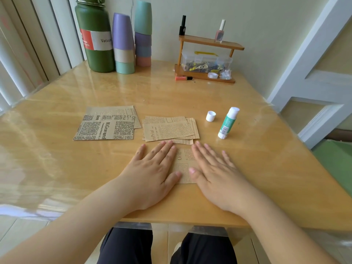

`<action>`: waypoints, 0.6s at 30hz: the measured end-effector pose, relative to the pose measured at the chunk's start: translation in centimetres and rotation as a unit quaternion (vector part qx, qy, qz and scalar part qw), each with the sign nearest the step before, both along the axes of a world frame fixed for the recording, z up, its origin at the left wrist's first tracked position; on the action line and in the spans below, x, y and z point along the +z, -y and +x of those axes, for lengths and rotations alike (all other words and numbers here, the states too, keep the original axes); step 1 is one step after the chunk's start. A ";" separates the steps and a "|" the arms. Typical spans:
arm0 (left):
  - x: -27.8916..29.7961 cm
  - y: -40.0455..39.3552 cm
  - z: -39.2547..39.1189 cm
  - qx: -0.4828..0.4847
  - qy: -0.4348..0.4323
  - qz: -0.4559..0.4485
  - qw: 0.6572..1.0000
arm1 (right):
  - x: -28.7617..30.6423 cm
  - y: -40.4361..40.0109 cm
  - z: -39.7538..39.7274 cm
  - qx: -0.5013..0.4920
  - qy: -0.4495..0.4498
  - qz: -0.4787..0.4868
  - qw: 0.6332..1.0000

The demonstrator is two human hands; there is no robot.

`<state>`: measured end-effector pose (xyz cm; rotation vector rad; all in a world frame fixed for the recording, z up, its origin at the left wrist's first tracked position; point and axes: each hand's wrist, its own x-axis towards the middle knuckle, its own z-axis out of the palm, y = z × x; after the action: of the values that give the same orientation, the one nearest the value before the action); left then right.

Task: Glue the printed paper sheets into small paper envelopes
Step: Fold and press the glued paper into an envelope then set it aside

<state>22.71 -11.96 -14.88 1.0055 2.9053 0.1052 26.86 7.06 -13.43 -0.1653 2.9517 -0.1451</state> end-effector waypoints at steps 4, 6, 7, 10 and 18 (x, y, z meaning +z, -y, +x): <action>0.2 1.3 -0.1 0.016 0.011 -0.009 1.000 | 0.3 -1.5 0.4 -0.022 0.020 0.011 0.999; 0.2 1.2 -0.2 0.017 0.012 -0.015 1.000 | 0.3 -1.4 0.4 -0.024 0.022 0.006 0.999; 0.2 1.1 -0.2 0.017 0.013 -0.012 1.000 | 0.2 -1.4 0.4 -0.025 0.019 -0.004 0.999; 0.5 1.3 -0.5 0.030 0.032 0.042 0.998 | 0.5 -1.6 0.4 -0.027 -0.001 -0.076 0.997; 1.5 2.1 -2.3 0.076 0.048 0.167 0.982 | 1.6 -3.0 -0.2 -0.104 -0.078 -0.247 0.960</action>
<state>20.39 -14.06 -13.37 0.7832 2.9297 0.6489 26.61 10.10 -11.88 0.0753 3.0164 -0.9402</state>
